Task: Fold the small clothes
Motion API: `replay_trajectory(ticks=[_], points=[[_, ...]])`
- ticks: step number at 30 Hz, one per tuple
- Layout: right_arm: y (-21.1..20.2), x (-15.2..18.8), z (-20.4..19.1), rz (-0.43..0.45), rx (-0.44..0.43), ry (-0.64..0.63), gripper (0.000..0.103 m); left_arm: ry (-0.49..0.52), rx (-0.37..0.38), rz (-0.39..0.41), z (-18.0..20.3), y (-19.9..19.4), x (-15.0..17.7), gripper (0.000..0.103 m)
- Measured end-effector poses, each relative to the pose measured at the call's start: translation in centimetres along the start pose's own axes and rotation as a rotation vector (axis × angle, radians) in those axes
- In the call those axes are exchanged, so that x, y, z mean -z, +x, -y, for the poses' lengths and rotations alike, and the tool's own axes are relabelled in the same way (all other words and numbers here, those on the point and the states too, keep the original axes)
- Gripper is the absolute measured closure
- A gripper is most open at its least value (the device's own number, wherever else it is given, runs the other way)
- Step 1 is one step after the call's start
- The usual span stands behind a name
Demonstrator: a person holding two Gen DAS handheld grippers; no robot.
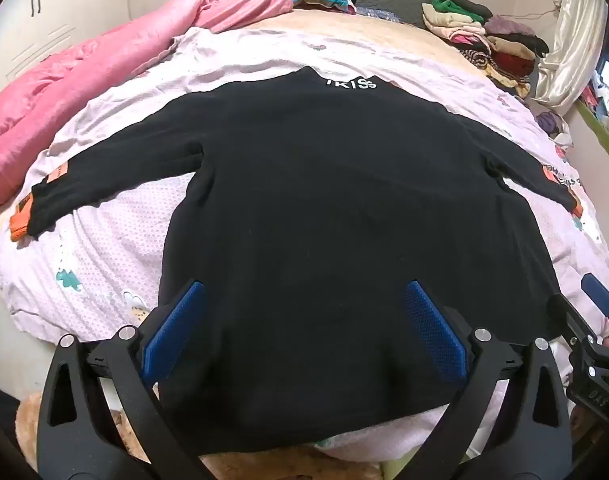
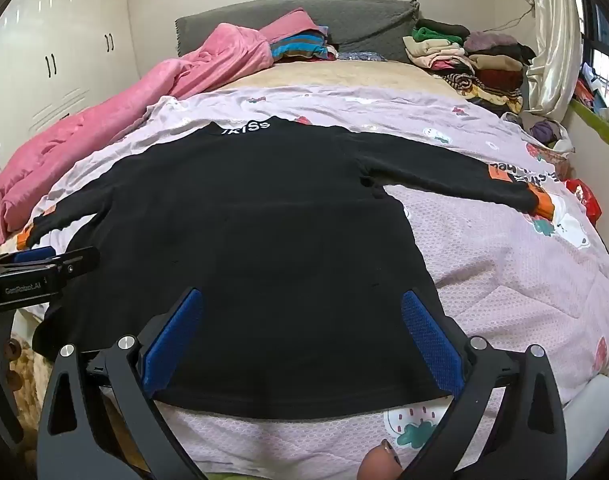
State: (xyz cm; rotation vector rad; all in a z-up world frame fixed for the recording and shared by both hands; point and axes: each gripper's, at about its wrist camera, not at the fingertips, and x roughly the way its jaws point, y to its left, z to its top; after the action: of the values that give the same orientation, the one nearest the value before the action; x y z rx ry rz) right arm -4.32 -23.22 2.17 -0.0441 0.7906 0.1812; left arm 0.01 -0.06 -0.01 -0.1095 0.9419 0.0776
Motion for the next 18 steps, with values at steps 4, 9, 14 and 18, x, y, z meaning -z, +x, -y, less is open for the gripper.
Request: replay_trajectory(ticks=[4, 9, 14, 18], points=[[-0.05, 0.01, -0.02, -0.001, -0.004, 0.004, 0.004, 0.000, 0.003, 0.002, 0.05, -0.02, 0.00, 0.009], [-0.09, -0.02, -0.09, 0.000, -0.009, 0.004, 0.004, -0.005, 0.012, 0.002, 0.45, -0.20, 0.02, 0.009], [-0.33, 0.12, -0.20, 0.004, -0.012, 0.001, 0.004, -0.009, 0.017, -0.001, 0.57, -0.34, 0.05, 0.009], [-0.38, -0.26, -0.42, 0.003, -0.011, -0.002, 0.004, -0.008, 0.019, -0.001, 0.31, -0.33, 0.16, 0.009]])
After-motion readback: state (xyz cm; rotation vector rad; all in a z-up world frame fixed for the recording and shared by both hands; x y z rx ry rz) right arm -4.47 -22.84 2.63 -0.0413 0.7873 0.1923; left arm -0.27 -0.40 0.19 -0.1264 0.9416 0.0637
